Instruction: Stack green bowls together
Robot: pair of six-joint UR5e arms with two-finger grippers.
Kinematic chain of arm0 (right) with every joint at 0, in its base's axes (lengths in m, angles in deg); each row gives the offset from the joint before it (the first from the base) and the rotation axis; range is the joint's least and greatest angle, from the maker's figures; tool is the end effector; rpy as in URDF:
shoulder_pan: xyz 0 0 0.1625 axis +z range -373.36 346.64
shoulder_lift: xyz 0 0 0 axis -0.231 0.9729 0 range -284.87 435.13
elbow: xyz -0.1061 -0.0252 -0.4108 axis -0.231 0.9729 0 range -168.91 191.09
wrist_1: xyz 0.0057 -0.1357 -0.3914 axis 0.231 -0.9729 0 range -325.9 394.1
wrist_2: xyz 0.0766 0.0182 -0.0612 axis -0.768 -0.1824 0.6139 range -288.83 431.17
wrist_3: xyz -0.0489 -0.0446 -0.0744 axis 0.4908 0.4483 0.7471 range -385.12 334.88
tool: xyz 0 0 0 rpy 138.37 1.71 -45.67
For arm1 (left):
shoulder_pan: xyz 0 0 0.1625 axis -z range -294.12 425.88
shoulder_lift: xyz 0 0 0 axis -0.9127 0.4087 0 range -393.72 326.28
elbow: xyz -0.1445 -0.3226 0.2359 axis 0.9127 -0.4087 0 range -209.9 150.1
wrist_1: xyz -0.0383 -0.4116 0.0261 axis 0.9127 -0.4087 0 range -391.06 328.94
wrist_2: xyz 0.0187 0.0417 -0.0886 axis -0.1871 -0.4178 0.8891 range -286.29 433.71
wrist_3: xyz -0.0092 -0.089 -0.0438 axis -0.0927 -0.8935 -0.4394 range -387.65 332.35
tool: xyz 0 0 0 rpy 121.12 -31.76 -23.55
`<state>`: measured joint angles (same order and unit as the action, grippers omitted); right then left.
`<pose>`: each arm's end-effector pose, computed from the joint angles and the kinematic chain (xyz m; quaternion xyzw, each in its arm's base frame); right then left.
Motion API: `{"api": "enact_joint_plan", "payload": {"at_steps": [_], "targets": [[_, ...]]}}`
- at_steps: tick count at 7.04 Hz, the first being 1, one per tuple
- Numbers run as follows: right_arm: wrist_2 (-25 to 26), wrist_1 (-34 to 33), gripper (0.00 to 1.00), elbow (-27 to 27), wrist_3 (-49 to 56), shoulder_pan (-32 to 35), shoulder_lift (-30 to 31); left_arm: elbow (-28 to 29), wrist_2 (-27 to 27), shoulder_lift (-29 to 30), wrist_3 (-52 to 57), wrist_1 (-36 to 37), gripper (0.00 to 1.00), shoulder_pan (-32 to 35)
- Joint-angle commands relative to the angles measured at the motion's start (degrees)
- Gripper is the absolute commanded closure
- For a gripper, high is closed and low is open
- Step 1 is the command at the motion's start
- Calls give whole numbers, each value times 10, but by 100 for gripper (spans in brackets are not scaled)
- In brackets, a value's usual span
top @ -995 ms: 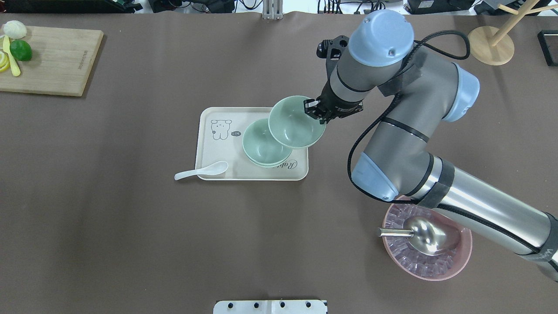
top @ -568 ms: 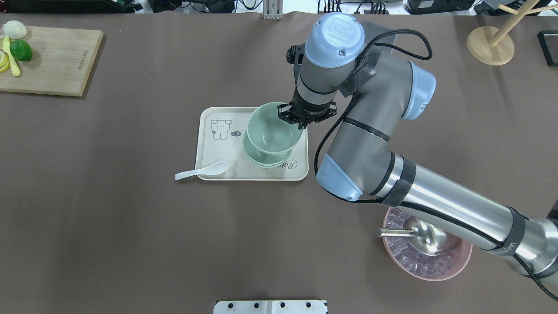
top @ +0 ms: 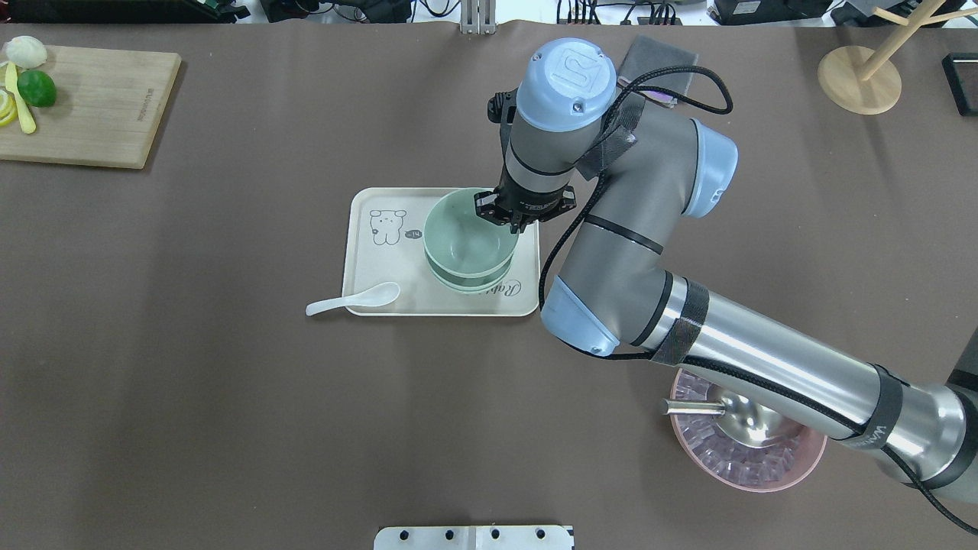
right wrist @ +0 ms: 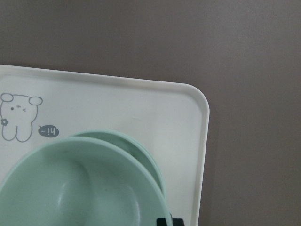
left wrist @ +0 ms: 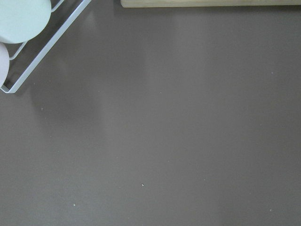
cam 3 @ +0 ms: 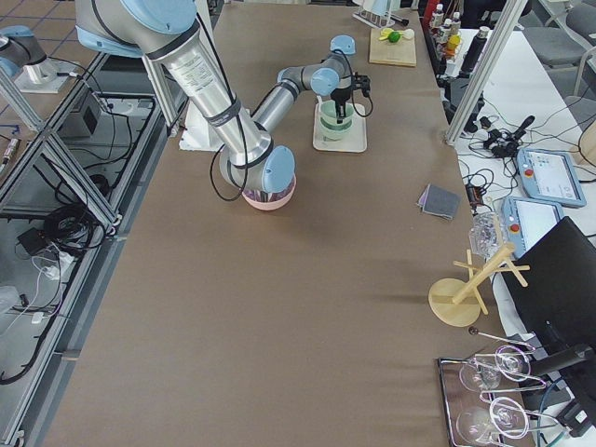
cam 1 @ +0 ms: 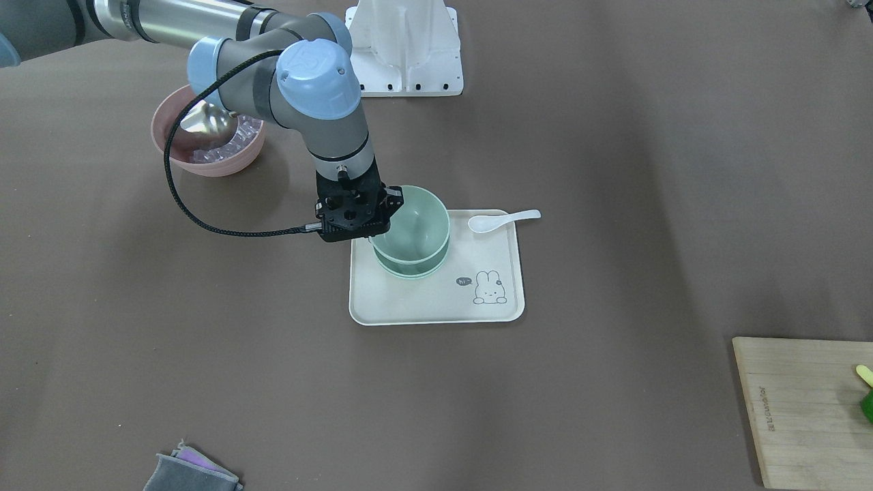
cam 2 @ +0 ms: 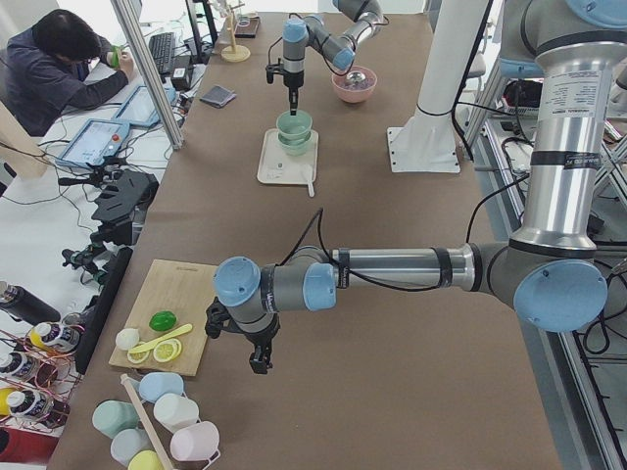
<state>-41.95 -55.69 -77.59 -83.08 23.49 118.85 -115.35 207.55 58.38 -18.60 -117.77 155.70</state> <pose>-0.5196 -0.5071 0.1728 0.0602 -0.4150 -0.0389 0.9070 -0.0627 -0.4996 0.6855 -0.0175 0.3753 0.0559 0.9250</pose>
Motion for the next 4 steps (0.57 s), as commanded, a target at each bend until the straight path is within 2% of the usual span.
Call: {"api": "enact_joint_plan", "payload": {"at_steps": [1, 4], "targets": [[-1, 19, 100, 12, 0, -1, 0, -2, 0, -2, 0, 0, 2, 0], [0, 47, 100, 25, -1, -4, 1, -2, 0, -5, 0, -1, 2, 0]]}}
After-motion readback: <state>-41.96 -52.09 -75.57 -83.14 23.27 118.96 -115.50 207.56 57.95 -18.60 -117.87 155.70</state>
